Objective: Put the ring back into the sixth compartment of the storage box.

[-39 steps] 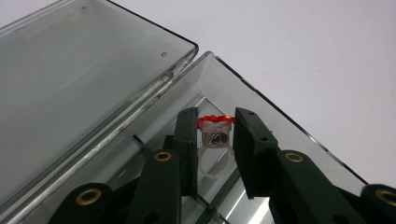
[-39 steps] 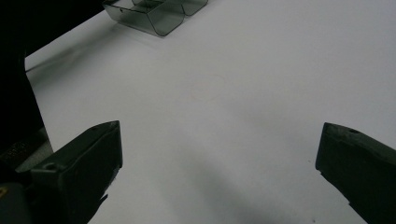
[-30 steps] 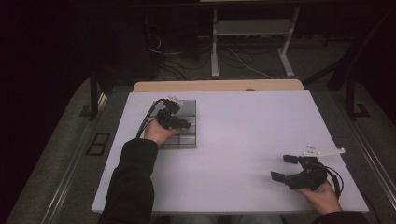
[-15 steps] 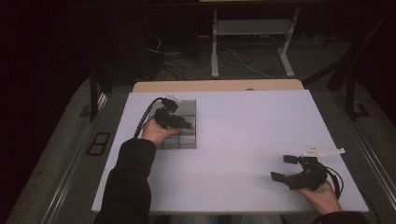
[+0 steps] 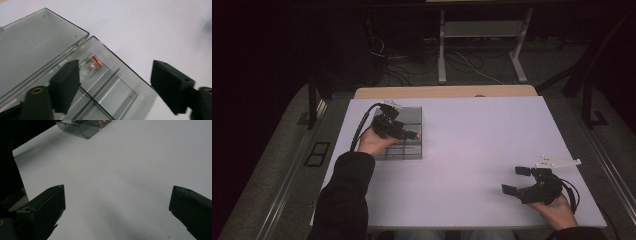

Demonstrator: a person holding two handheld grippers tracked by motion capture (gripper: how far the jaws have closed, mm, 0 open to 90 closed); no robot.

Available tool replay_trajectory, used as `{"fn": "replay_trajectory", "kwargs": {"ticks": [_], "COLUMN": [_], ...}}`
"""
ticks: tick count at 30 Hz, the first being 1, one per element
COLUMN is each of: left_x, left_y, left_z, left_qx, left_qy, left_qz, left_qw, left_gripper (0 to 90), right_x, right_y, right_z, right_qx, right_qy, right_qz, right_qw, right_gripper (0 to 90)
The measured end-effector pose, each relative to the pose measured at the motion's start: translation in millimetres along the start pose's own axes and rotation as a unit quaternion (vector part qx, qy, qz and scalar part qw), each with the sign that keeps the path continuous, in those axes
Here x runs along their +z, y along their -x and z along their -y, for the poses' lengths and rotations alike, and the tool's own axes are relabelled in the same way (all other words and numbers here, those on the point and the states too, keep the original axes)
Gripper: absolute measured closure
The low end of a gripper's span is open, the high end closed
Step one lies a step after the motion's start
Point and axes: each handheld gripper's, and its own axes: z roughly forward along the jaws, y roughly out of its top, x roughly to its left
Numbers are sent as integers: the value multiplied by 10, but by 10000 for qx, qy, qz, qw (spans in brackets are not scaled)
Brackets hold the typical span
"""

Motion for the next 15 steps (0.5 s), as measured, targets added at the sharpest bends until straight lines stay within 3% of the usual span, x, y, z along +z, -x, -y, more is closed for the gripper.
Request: {"fn": "replay_trajectory", "kwargs": {"ticks": [7,15], "left_x": [-137,-343], "left_y": [80,169], "left_z": [76,227], "left_qx": [-73,-126], "left_qy": [33,342], "left_qz": [-261,-250], "left_qw": [9996,9990], "left_gripper": [7,0], "right_x": [2,4], "right_y": [-2,-2], "right_z": [1,3], "right_qx": [-4,3], "right_qy": [-11,-17], "right_qz": [-4,5], "right_qw": [10000,10000], "right_gripper": [7,7]}}
